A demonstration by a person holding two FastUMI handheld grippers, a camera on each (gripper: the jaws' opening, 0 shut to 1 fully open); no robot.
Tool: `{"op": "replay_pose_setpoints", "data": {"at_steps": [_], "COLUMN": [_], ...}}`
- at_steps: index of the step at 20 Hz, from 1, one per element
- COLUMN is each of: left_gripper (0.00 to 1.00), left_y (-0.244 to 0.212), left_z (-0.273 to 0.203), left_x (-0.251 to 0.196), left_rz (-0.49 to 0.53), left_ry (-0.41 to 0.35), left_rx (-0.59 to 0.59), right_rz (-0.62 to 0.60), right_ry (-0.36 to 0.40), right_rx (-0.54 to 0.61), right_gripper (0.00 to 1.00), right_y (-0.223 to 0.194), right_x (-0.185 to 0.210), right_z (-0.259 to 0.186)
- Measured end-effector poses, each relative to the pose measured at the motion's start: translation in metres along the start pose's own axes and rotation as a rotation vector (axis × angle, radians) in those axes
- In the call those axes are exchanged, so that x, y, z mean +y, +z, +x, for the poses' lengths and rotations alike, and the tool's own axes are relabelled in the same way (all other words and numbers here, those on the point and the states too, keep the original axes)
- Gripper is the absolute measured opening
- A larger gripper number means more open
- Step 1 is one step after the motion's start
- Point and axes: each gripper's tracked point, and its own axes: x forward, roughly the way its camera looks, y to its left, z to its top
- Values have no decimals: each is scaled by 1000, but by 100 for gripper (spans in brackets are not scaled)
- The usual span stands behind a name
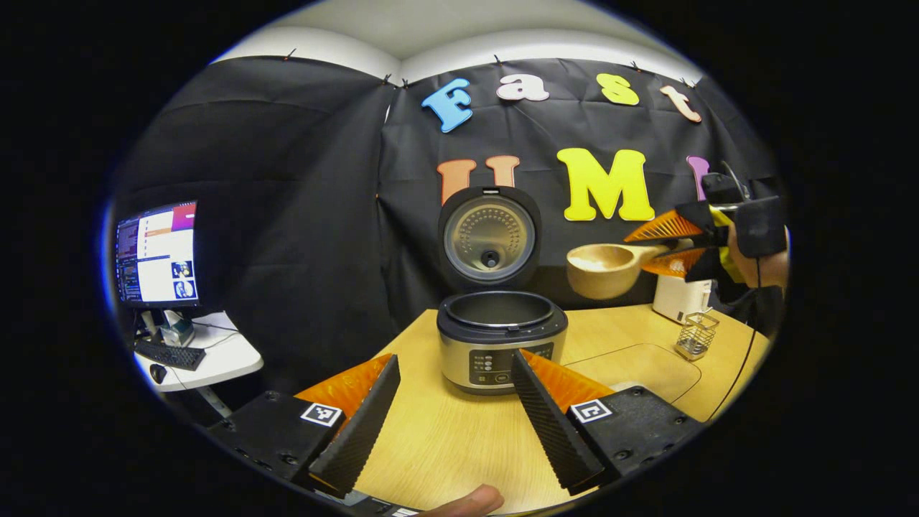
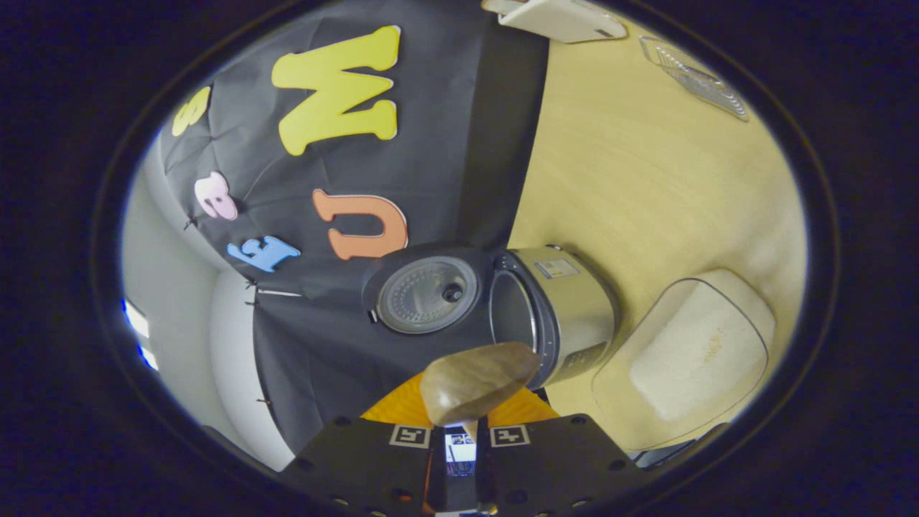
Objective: Close the left gripper, press the button to open the rice cooker; take a wooden spoon from the chopstick holder with the right hand, scoop a spoonful of rice and pour it into the rice cooker, then put the wooden spoon back into the chopstick holder.
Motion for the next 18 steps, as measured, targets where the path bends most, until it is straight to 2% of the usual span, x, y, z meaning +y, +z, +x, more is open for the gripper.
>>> {"op": "replay_pose_setpoints", "data": {"at_steps": [3, 5, 9, 12, 18], "left_gripper": [99, 99, 99, 100, 99], "left_y": [6, 5, -7, -24, -26], "left_z": [-5, -7, -2, 4, 5], "left_x": [5, 15, 34, 43, 49], "left_rz": [-41, -53, -86, -139, -129], "left_ry": [-21, -15, 16, 33, 55], "left_rx": [-11, -9, 21, 77, 81], "right_rz": [-49, -100, -246, -284, -562], "right_ry": [-22, -63, -194, -261, -389], "right_rx": [-18, -40, -75, -37, -122], "right_gripper": [15, 15, 15, 15, 15], "right_y": [9, 14, 23, 13, 34], "right_x": [23, 34, 31, 27, 25], "right_z": [35, 64, 117, 151, 181]}}
